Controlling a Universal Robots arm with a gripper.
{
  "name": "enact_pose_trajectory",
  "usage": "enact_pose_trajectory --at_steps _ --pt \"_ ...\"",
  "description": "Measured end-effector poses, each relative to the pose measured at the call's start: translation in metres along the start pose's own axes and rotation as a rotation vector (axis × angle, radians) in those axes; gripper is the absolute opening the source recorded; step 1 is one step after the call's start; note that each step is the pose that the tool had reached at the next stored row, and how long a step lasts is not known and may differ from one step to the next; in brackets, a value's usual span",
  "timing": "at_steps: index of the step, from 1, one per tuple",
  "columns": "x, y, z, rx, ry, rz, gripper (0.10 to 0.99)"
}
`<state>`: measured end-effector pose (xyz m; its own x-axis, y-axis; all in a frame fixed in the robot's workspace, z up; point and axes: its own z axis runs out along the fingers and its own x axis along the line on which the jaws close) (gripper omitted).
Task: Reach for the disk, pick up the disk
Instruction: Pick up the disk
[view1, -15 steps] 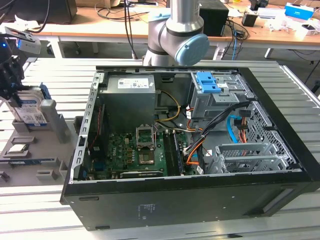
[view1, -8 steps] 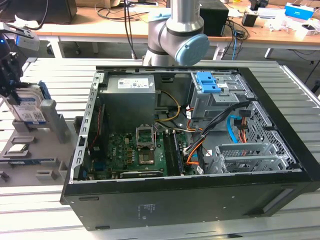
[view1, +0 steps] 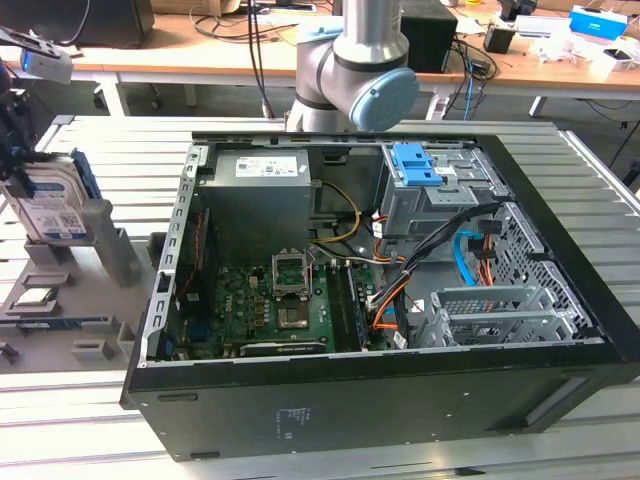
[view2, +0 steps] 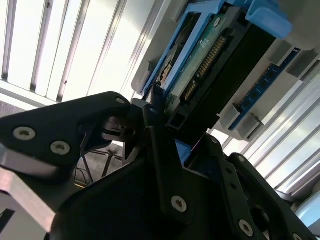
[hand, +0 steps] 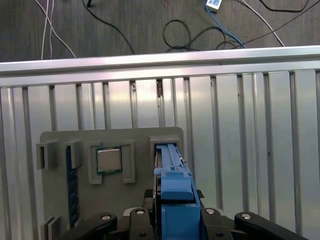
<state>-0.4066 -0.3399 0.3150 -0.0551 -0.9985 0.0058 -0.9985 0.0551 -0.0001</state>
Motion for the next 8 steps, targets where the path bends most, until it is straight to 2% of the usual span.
enact_pose_trajectory --at_steps 3,6,8 --pt "-0.0003 -0.0001 -0.0084 0.0 0.0 0.0 0.365" --pt "-0.0007 -0.0003 -0.0234 0.0 0.0 0.0 0.365" --pt "-0.0009 -0.0003 -0.0285 0.0 0.0 0.0 0.365"
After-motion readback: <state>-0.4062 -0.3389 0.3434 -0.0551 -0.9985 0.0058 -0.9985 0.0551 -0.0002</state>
